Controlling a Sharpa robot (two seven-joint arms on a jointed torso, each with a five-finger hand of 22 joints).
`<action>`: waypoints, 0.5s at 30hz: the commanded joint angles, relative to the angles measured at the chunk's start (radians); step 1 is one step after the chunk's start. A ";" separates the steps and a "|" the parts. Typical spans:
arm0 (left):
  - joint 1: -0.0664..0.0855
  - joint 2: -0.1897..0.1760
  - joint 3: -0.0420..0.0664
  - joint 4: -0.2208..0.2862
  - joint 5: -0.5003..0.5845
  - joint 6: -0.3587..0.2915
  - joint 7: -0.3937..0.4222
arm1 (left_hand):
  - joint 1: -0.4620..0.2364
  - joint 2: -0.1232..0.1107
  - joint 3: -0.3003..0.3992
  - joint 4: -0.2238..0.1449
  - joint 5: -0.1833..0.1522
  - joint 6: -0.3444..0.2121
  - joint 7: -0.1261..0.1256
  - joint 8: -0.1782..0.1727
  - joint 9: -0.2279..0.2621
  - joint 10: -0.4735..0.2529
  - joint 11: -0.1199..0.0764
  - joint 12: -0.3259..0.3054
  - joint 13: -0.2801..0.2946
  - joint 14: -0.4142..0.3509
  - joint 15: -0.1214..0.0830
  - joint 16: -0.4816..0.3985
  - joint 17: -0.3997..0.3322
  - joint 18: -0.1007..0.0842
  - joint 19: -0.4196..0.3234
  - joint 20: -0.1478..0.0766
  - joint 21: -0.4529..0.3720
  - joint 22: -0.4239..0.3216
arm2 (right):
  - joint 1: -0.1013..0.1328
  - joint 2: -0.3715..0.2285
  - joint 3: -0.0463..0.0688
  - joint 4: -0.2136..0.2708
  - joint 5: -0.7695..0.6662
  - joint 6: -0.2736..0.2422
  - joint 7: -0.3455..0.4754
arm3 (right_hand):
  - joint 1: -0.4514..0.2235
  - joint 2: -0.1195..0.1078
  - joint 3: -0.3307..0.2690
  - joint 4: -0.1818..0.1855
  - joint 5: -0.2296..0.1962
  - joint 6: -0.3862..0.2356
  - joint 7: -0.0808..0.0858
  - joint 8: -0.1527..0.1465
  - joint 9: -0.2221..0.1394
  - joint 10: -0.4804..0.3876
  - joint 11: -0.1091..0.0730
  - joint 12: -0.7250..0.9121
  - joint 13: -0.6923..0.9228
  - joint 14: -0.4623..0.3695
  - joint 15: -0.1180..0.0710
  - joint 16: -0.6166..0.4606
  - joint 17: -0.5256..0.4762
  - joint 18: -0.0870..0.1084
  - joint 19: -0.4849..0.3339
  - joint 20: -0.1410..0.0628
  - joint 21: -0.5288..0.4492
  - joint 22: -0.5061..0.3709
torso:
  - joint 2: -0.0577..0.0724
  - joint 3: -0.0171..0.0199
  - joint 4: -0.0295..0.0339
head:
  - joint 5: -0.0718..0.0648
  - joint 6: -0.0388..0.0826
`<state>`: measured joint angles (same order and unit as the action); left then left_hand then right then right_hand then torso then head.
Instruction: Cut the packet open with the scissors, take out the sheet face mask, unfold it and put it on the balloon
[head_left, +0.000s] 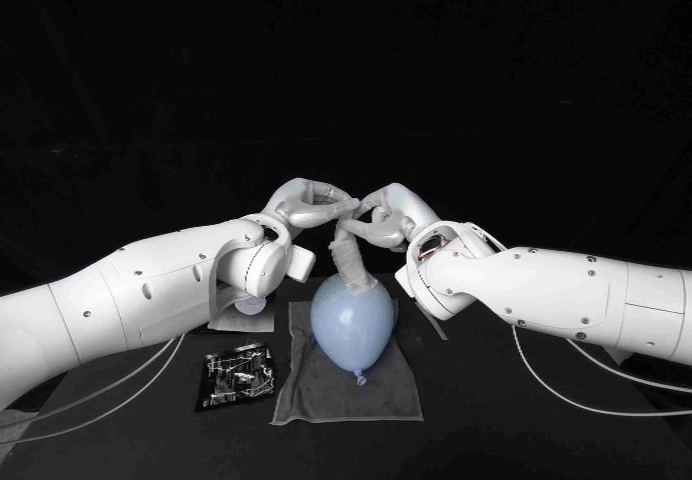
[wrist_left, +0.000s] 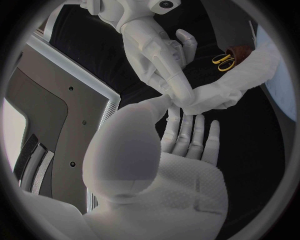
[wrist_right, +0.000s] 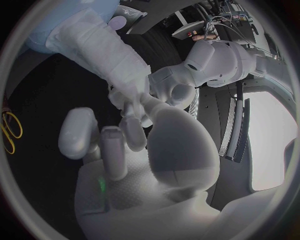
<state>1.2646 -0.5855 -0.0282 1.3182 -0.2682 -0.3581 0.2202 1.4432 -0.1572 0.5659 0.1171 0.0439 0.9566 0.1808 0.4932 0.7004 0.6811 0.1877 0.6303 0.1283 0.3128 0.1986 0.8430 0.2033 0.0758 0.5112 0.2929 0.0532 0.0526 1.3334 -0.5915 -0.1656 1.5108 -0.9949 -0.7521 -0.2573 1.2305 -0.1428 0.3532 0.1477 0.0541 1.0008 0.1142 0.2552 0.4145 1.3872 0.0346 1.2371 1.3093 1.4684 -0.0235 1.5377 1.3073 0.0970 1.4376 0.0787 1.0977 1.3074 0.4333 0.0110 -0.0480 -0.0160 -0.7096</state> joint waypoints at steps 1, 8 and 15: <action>0.002 0.004 0.002 0.003 0.006 -0.005 0.007 | 0.012 0.002 0.005 0.002 0.004 0.003 0.006 0.003 0.001 -0.008 0.000 0.006 0.001 -0.007 -0.001 0.002 0.001 -0.015 0.000 0.001 0.000 0.001 | 0.000 0.006 0.000 -0.005 -0.018 -0.008 -0.002 | 0.019 0.013 0.013 -0.002 -0.005 0.007 -0.003 0.006 0.001 0.007 -0.002 0.009 0.006 0.080 -0.007 0.009 0.220 -0.008 0.002 -0.006 0.010 0.124 | 0.000 0.0003 -0.0004 | 0.000 0.000; 0.002 0.006 0.002 0.003 0.007 -0.009 0.007 | 0.012 0.002 0.005 0.002 0.004 0.003 0.006 0.003 0.001 -0.008 0.000 0.006 0.001 -0.007 -0.001 0.002 0.001 -0.015 0.000 0.001 0.000 0.001 | -0.001 0.008 0.000 -0.006 -0.017 -0.048 0.017 | 0.116 0.100 0.100 -0.050 -0.005 0.038 -0.027 0.032 0.012 0.053 -0.024 0.078 0.058 0.102 -0.026 0.033 0.263 -0.023 0.030 -0.021 0.094 0.151 | 0.000 0.0007 -0.0009 | -0.001 0.000; 0.002 0.005 0.002 0.001 0.007 -0.020 0.007 | 0.010 0.000 0.005 0.002 0.004 0.003 0.006 0.004 0.004 -0.008 -0.001 0.009 0.002 -0.009 -0.001 0.007 0.002 -0.015 0.000 0.001 0.000 0.001 | -0.001 0.002 0.000 0.002 0.003 -0.080 0.053 | 0.116 0.112 0.181 -0.078 -0.005 0.061 -0.038 0.071 0.034 0.084 -0.035 0.115 0.089 0.102 -0.036 0.033 0.263 -0.034 0.050 -0.034 0.151 0.172 | 0.000 0.0011 -0.0008 | 0.001 0.001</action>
<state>1.2650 -0.5820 -0.0279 1.3180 -0.2662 -0.3639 0.2200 1.4418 -0.1585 0.5658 0.1171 0.0438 0.9551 0.1823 0.4931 0.7011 0.6811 0.1877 0.6351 0.1291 0.3128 0.1986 0.8454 0.2045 0.0758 0.5112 0.2929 0.0532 0.0527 1.3319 -0.5894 -0.1660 1.5092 -0.9930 -0.7935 -0.2425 1.3440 -0.0386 0.5268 0.0712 0.0444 1.0548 0.0788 0.3177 0.4307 1.4407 0.0232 1.3495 1.3061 1.4667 -0.0508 1.5674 1.3081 0.0760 1.4644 0.0480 1.2457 1.3081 0.4331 0.0116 -0.0488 -0.0161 -0.7089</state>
